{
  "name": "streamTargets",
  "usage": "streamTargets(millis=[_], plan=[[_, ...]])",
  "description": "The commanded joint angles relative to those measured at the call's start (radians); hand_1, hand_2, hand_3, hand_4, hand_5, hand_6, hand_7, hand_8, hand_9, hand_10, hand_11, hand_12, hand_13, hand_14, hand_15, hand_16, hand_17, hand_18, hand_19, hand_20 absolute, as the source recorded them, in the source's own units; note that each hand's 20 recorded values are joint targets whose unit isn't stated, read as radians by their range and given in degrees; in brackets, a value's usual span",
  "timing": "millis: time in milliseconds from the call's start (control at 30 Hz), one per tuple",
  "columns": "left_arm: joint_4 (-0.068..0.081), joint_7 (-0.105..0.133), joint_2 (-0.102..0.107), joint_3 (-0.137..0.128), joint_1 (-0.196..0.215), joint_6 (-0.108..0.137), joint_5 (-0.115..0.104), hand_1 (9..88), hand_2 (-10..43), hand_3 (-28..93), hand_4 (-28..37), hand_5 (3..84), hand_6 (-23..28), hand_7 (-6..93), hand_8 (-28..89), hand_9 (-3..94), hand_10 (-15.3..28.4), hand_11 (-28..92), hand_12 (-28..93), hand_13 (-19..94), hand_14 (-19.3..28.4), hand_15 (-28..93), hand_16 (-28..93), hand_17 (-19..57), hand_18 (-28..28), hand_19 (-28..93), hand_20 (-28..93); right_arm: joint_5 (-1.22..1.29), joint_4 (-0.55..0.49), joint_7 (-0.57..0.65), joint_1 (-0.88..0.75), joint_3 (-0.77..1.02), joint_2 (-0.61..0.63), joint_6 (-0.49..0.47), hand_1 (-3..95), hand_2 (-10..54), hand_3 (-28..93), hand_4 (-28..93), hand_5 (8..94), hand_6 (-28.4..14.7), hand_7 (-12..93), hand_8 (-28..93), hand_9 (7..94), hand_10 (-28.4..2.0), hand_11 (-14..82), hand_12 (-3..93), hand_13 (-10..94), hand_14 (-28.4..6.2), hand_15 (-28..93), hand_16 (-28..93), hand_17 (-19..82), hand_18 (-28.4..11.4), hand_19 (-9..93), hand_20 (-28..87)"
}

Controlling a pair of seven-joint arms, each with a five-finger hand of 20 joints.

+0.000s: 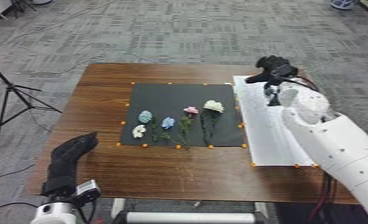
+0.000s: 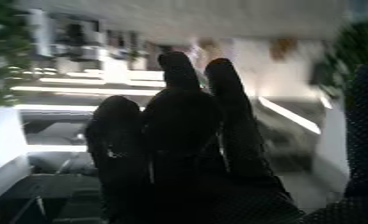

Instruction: Arrange flowers

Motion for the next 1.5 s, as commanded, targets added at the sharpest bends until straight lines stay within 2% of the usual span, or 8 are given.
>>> streamTargets(millis=[33, 367, 600, 833, 1100, 1300, 1400, 1500], plan=[[-0.004, -0.007, -0.015, 0.006, 0.006, -0.019, 0.009, 30.9, -1.0, 68, -22.9, 53.0, -0.5, 21.0, -10, 51.2, 13.5, 25, 14, 40, 16.7, 22, 1, 3.4, 13.2, 15, 17, -0.043, 0.06, 0.013, -0.067, 0.063, -0.006, -0.05, 25.9, -9.5, 61, -18, 52.2, -3.1, 10, -6, 58.0, -16.5, 7.9, 16.5, 83, -5.1, 66, 33, 58, -17.2, 93, 60], [-0.005, -0.011, -0.017, 0.004, 0.009, -0.026, 0.01, 30.8, -0.7, 68, -22.9, 53.3, -0.5, 20.9, -10, 51.2, 13.6, 25, 14, 40, 16.8, 22, 1, 3.4, 13.3, 15, 17, -0.034, 0.098, 0.0, -0.119, 0.047, -0.028, 0.019, 31.2, -9.5, 62, -20, 59.7, -2.2, 13, -8, 69.1, -14.0, 12.0, 18.2, 85, -4.7, 66, 32, 60, -16.9, 93, 61], [-0.011, -0.002, -0.013, -0.004, 0.022, -0.019, 0.003, 30.9, -0.6, 68, -23.0, 53.3, -0.5, 20.9, -10, 51.3, 13.6, 25, 14, 40, 16.7, 22, 1, 3.4, 13.3, 15, 17, 0.041, 0.095, -0.013, -0.1, -0.048, 0.027, 0.216, 52.4, -9.5, 56, -20, 74.0, -0.2, 19, 5, 85.2, -10.1, 18.4, 26.3, 89, -3.1, 67, 33, 65, -15.8, 93, 65], [-0.008, -0.003, -0.005, -0.007, 0.017, -0.023, 0.002, 30.8, -0.4, 68, -23.0, 53.5, -0.3, 20.8, -10, 51.3, 13.7, 25, 14, 40, 16.7, 22, 1, 3.4, 13.3, 15, 17, 0.223, -0.153, 0.024, -0.113, -0.059, 0.187, 0.25, 58.8, -9.5, 56, -22, 81.1, 0.1, 21, 11, 90.8, -9.8, 23.2, 27.7, 91, -2.2, 67, 34, 66, -15.5, 93, 66], [-0.009, -0.008, -0.002, -0.008, 0.017, -0.027, 0.003, 30.6, -0.3, 68, -23.0, 53.4, -0.3, 20.9, -10, 51.3, 13.7, 25, 14, 40, 16.7, 23, 1, 3.4, 13.2, 15, 17, 0.41, -0.44, 0.011, -0.271, 0.073, 0.308, 0.043, 58.7, -9.5, 57, -21, 81.6, 0.2, 20, 11, 90.9, -9.6, 23.2, 27.0, 91, -1.9, 66, 35, 66, -14.9, 93, 66], [-0.011, -0.016, -0.005, -0.01, 0.016, -0.045, 0.005, 30.5, -0.2, 68, -23.1, 53.5, -0.3, 20.8, -10, 51.3, 13.7, 25, 14, 40, 16.7, 22, 1, 3.4, 13.2, 15, 17, 0.416, -0.462, -0.004, -0.265, 0.031, 0.289, -0.166, 58.5, -9.5, 57, -21, 81.6, 0.3, 20, 11, 90.8, -9.3, 22.2, 27.8, 90, -1.8, 65, 35, 66, -14.7, 93, 65], [-0.013, -0.014, -0.003, -0.015, 0.024, -0.047, 0.002, 30.4, 0.0, 68, -23.1, 53.6, -0.3, 20.8, -10, 51.2, 13.7, 25, 14, 40, 16.7, 22, 1, 3.4, 13.2, 15, 17, 0.526, -0.476, 0.009, -0.233, 0.046, 0.258, -0.435, 58.5, -9.5, 57, -21, 81.5, 0.2, 20, 11, 90.6, -9.2, 21.9, 28.1, 90, -1.9, 65, 35, 65, -14.7, 93, 65], [-0.014, -0.017, -0.002, -0.016, 0.024, -0.049, 0.002, 30.4, 0.0, 68, -23.1, 53.4, -0.3, 20.6, -10, 51.3, 13.7, 25, 14, 40, 16.7, 22, 1, 3.4, 13.2, 15, 17, 0.551, -0.487, 0.018, -0.207, -0.014, 0.255, -0.45, 58.5, -9.5, 57, -21, 81.2, 0.3, 20, 11, 90.3, -9.1, 21.0, 28.2, 90, -2.2, 65, 36, 65, -14.7, 93, 65]])
